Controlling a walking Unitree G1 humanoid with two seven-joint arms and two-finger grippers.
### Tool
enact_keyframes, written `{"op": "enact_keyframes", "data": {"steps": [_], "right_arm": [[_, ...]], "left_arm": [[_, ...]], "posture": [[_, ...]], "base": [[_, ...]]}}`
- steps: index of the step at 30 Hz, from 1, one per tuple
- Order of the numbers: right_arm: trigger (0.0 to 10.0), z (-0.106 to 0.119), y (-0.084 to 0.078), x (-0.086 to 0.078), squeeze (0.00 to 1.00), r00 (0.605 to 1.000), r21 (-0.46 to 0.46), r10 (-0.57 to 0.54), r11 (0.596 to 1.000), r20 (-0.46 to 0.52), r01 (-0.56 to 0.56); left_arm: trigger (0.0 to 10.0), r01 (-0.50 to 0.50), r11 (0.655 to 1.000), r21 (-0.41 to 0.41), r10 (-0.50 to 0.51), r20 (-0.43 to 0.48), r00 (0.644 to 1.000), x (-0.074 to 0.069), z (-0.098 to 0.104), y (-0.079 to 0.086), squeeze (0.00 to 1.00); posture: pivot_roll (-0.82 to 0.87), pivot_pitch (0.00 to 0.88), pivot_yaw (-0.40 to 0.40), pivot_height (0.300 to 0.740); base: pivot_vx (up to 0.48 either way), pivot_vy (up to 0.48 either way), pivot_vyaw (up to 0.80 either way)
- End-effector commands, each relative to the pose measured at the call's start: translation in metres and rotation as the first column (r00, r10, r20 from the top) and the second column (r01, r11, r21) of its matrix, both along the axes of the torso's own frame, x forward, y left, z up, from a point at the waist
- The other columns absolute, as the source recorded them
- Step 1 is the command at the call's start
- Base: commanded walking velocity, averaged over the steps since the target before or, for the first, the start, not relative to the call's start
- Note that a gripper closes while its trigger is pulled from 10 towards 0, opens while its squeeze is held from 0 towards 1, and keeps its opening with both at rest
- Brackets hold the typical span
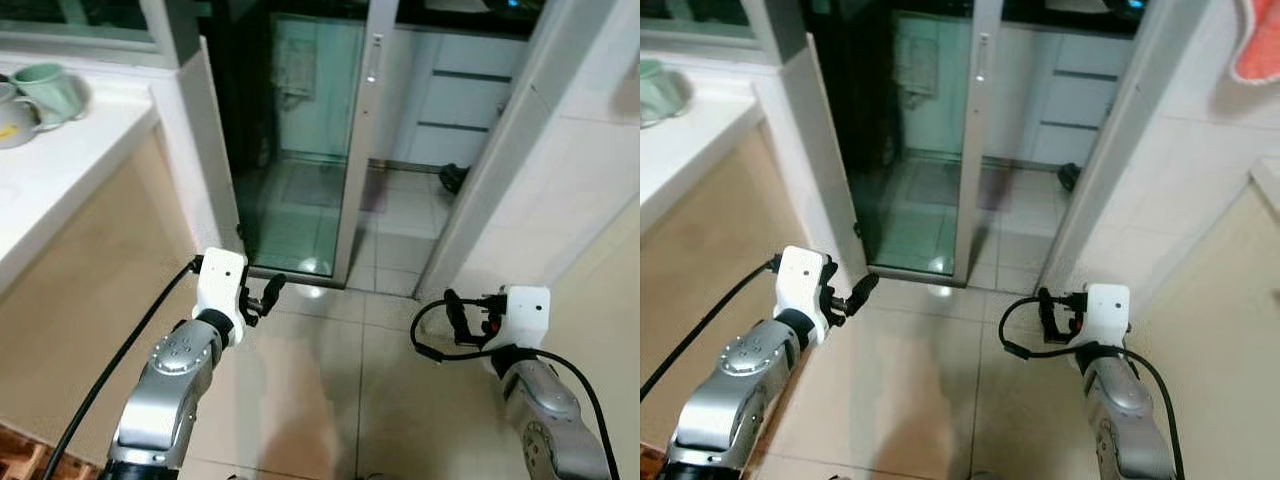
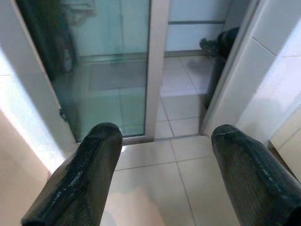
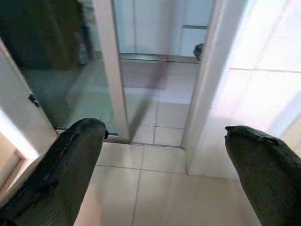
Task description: Restocking fridge
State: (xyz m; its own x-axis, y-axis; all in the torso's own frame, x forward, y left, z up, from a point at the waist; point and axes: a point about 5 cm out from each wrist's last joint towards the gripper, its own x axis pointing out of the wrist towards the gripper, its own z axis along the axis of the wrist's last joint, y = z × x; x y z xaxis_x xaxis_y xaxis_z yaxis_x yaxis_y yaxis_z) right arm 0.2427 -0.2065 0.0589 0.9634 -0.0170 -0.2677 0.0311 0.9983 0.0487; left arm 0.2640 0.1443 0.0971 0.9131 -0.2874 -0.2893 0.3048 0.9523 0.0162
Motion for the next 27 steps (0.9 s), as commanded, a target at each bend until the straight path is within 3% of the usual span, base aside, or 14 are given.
{"op": "enact_keyframes", "data": {"steps": [1,9,22,27], "right_arm": [[10.0,0.000,-0.001,0.002,0.30,1.000,-0.005,-0.010,1.000,0.008,0.010],[10.0,0.000,0.002,0.005,0.29,1.000,0.003,-0.016,1.000,0.020,0.016],[10.0,0.002,0.000,0.009,0.29,1.000,-0.029,-0.006,1.000,0.026,0.007],[10.0,0.001,0.000,0.010,0.30,0.999,-0.015,-0.025,1.000,0.033,0.025]], "left_arm": [[10.0,0.000,1.000,0.007,0.000,0.006,1.000,-0.001,0.002,-0.001,0.00],[10.0,0.026,0.997,0.067,-0.033,0.110,0.993,0.005,0.019,-0.001,0.00],[10.0,0.039,0.995,0.093,-0.049,0.106,0.993,0.010,0.018,-0.004,0.00],[10.0,0.046,0.994,0.099,-0.057,0.104,0.993,0.011,0.018,-0.005,0.00]], "posture": [[-0.11,0.000,-0.011,0.740],[-0.10,0.000,-0.004,0.740],[-0.11,0.000,-0.009,0.740],[-0.11,0.000,-0.004,0.740]], "base": [[0.000,0.000,0.00],[0.173,0.283,0.00],[0.479,0.000,0.00],[0.000,0.000,-0.72]]}}
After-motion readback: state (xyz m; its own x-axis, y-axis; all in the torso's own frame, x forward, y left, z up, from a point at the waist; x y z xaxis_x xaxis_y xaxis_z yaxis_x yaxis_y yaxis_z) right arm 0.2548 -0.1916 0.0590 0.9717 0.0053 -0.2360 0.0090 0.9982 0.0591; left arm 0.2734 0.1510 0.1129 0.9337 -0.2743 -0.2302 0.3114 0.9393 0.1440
